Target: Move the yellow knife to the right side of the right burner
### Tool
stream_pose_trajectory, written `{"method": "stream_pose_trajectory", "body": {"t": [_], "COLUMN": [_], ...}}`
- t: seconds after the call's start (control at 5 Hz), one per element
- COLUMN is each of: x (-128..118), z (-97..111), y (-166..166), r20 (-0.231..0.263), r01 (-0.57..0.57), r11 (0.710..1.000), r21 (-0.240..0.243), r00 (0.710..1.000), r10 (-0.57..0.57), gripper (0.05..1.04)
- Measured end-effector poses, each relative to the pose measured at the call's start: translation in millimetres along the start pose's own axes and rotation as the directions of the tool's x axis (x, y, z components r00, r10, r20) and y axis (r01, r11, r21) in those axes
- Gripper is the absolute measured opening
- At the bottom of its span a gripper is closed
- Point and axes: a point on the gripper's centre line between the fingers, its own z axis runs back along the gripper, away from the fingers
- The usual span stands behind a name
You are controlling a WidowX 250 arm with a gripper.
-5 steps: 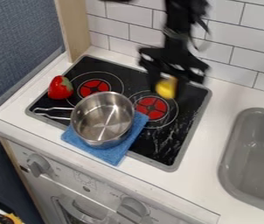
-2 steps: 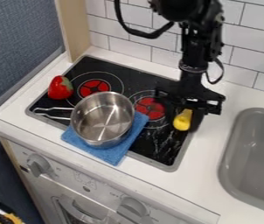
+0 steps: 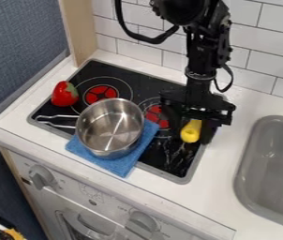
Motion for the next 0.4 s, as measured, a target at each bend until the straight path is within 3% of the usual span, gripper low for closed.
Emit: {"method": "stream_pose_trajectory", "body": {"t": [0.2,0.4], "x": [-3,-4], "z": [24,62], "y": [3,3], "r20": [0.142,0.263], "r01": [0.088,0.127], "r11": [0.996,0.992], "r21": [-0.009,-0.013], "r00": [0.986,0.957], "r10": [-0.086,-0.119], "gripper": [1.007,1.004]}}
